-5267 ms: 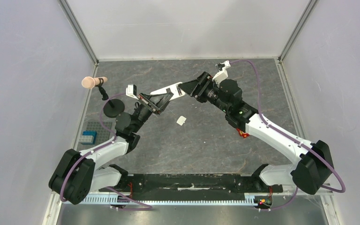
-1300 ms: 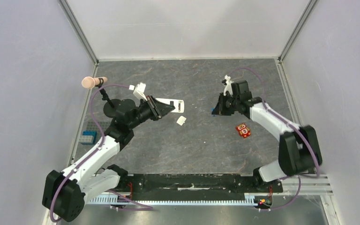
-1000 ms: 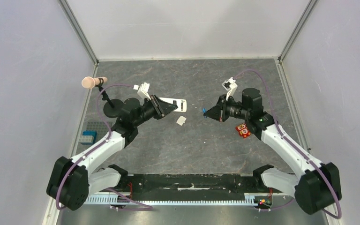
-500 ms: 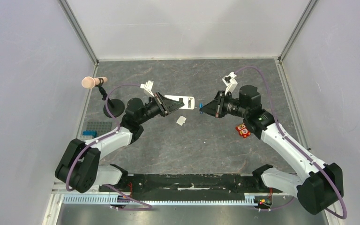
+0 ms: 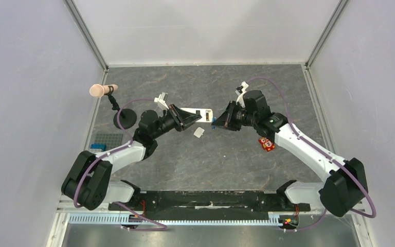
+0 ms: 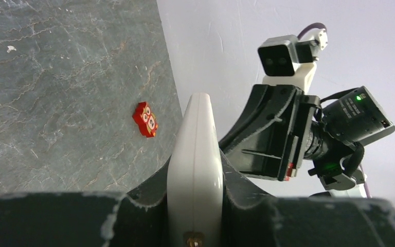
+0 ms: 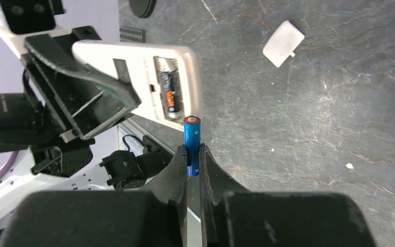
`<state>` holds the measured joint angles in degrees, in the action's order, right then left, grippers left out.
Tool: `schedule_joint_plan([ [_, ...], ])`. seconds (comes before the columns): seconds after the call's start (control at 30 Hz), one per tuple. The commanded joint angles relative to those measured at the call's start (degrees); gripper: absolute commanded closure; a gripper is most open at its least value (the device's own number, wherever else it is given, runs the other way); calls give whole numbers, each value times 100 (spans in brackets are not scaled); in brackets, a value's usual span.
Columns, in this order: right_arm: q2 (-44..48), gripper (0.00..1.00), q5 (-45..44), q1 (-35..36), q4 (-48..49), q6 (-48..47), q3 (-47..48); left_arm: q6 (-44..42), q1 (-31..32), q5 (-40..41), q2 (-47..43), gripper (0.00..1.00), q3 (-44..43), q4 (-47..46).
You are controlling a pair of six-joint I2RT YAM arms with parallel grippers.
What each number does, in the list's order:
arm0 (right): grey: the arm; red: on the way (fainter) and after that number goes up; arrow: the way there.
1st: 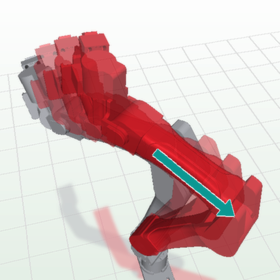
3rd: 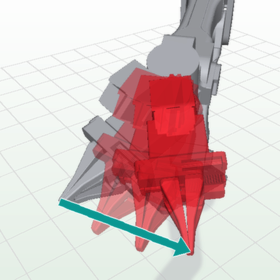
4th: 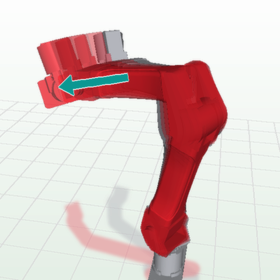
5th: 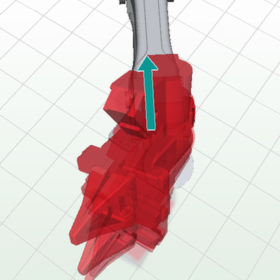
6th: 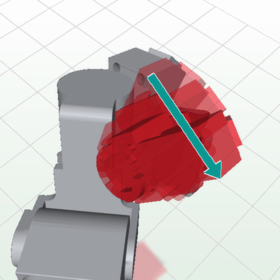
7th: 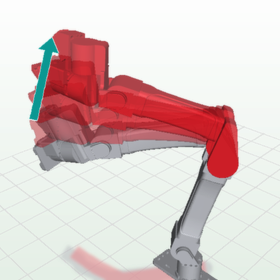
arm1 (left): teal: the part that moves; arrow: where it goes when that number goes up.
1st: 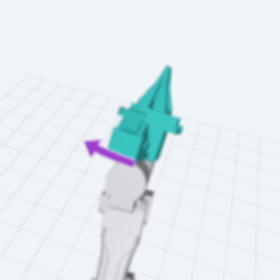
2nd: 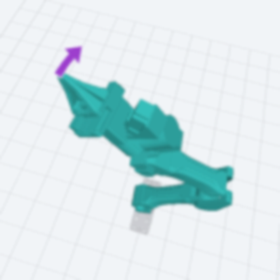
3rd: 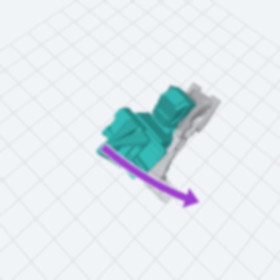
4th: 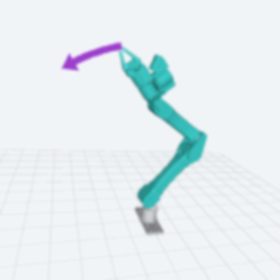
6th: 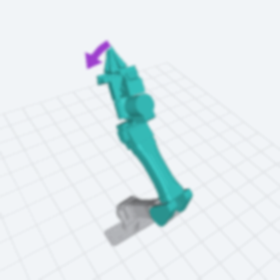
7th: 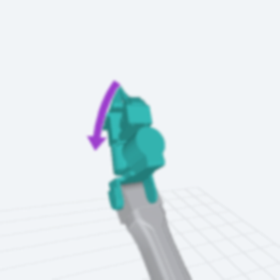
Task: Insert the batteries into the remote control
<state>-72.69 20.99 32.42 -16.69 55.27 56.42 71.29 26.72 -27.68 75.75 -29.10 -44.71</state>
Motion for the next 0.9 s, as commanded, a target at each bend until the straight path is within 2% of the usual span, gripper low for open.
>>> schedule_joint_plan([
  [0.0,-45,92,-396,47,-77,240,396,-141,9,-265,-246,98,75,-269],
  [0.4,-319,90,-585,330,-275,108,748,-451,11,-473,-389,98,186,-250],
  [0.63,-500,89,-840,386,-740,131,862,-504,9,-473,-370,98,160,-258],
  [0.87,-775,87,-724,387,-1003,195,993,-783,9,-594,-377,98,164,-232],
])
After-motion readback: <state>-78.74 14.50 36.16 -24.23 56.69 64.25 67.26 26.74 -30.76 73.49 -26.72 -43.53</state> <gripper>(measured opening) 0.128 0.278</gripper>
